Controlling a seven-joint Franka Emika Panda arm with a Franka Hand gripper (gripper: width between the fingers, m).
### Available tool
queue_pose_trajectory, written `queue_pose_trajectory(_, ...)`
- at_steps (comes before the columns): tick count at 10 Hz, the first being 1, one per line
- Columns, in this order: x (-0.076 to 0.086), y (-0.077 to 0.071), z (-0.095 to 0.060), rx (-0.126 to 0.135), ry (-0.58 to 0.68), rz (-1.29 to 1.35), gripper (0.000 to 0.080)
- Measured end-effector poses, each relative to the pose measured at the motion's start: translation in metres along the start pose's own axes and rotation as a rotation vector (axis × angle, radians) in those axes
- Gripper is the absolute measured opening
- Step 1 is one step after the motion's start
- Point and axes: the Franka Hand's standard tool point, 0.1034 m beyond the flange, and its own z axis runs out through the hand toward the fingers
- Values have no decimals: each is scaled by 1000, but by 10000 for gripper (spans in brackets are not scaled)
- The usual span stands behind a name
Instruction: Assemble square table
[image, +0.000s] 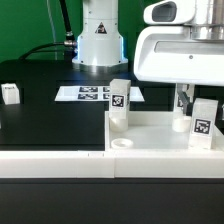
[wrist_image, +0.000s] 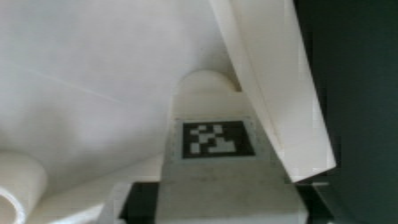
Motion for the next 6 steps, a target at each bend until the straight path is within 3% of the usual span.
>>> queue_pose_trajectory(3,1,3,0,-9,-15,386,288)
queue_pose_trajectory(6,-2,3,0,5,-96,939,288)
